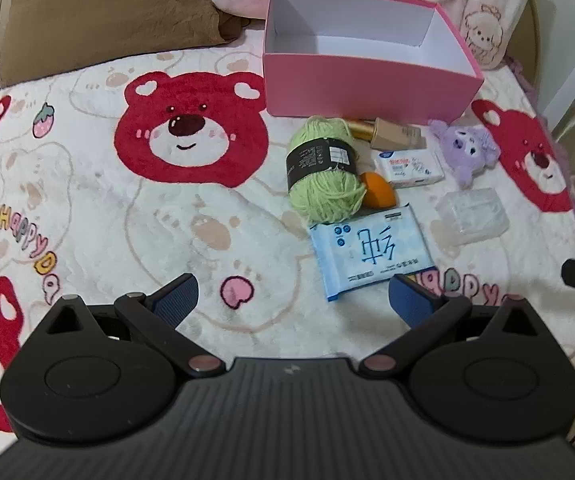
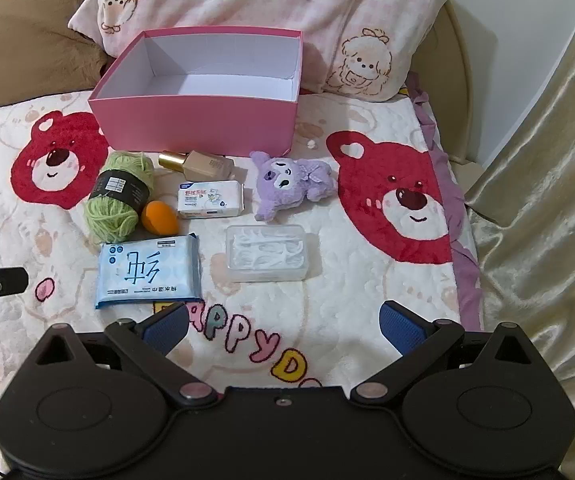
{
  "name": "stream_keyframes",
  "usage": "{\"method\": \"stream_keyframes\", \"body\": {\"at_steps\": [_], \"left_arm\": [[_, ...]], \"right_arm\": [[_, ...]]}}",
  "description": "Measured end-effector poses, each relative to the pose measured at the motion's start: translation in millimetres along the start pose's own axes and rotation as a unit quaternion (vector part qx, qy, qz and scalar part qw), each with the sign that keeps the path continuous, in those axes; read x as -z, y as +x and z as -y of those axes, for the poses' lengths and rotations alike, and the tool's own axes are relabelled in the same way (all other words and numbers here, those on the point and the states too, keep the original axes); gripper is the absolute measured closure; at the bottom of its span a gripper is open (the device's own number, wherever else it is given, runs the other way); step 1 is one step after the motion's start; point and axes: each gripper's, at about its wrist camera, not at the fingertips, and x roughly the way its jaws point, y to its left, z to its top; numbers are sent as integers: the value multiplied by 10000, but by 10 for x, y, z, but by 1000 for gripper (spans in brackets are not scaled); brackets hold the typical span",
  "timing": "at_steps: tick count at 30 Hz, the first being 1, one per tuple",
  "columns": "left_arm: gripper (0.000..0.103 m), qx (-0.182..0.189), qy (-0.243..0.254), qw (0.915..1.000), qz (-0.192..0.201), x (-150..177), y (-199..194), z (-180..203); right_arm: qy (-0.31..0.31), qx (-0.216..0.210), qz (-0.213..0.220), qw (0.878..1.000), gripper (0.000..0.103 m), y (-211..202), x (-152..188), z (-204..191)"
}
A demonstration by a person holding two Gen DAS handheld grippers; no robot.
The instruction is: Organize objects
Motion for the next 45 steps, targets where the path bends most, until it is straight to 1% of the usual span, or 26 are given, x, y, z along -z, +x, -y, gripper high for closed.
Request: {"method": "stream_keyframes", "body": {"at_steps": [3,7,12,25,28,29,33,38,45], "left_arm": [[1,114,-142,9998,89,-9,-33,-43],[2,-80,-45,9998,164,-24,-73,-19],[2,62,-87,9998,160,-29,-72,-46],[3,68,-95,9998,156,-15,-56,-55],[3,8,-111,9995,282,-3,-81,-48],[1,-18,-124,9994,335,1,-91,-45],[0,-56,-136,9986,505,12,-120,-56],[0,21,-42,9989,457,22,-100,-60],[1,96,92,9976,685,-8,-188,6]], "right_arm": [[-32,34,19,10000,0,-11,-1,0],[-60,65,30,10000,0,-16,-1,-10],[-84,93,18,9999,0,-4,2,-6],[-56,130,13,9999,0,-5,4,53],[-47,142,24,9999,0,-10,9,78],[-41,148,25,9999,0,-13,10,83],[-36,157,24,9999,0,-16,11,86],[-36,164,20,9999,0,-16,12,97],[-28,171,27,9998,0,-28,10,111]]}}
